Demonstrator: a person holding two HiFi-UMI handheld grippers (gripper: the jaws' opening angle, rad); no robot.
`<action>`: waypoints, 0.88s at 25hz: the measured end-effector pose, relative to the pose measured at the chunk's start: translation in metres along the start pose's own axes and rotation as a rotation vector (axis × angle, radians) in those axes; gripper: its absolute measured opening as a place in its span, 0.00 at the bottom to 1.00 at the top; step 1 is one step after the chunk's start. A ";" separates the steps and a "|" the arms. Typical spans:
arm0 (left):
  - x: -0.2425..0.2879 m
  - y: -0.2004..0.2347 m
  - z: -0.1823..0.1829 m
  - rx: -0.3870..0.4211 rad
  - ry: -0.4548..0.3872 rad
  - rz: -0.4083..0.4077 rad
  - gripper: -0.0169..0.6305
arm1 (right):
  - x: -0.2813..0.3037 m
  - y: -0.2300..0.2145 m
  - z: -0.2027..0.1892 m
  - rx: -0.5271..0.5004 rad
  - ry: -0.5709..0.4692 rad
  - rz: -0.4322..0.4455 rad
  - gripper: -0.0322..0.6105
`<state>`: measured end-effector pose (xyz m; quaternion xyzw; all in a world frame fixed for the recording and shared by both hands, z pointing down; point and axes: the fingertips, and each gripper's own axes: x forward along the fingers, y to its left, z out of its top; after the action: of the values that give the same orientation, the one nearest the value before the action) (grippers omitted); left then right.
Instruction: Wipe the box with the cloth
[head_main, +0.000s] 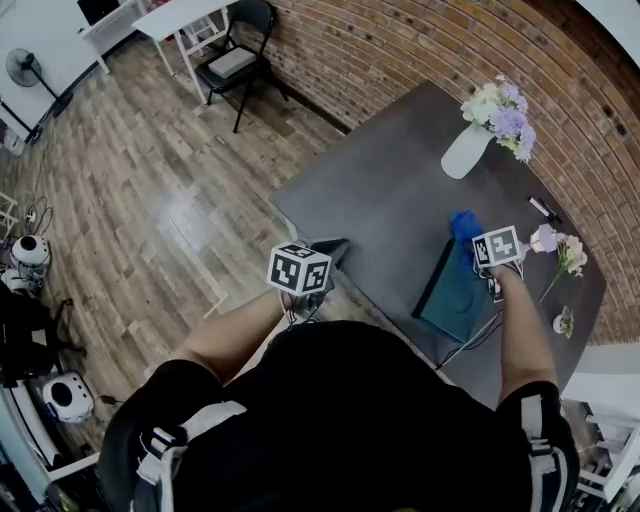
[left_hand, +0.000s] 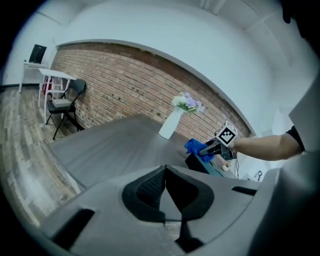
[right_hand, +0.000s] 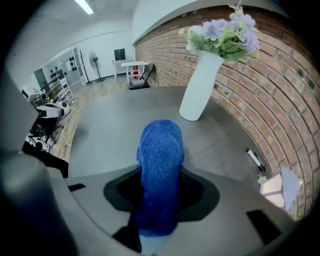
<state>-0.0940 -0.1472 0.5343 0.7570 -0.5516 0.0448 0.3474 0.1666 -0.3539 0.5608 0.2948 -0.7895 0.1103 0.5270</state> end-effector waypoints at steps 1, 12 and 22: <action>-0.001 0.000 -0.001 -0.003 0.005 -0.001 0.04 | -0.002 0.003 0.000 0.002 -0.006 0.004 0.31; 0.037 -0.056 -0.022 0.119 0.149 -0.222 0.04 | -0.039 0.074 -0.057 0.017 -0.034 0.041 0.31; 0.068 -0.112 -0.054 0.226 0.302 -0.458 0.04 | -0.082 0.170 -0.118 0.097 -0.017 0.116 0.31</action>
<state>0.0458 -0.1538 0.5520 0.8803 -0.3000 0.1386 0.3403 0.1805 -0.1320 0.5603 0.2746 -0.8034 0.1762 0.4981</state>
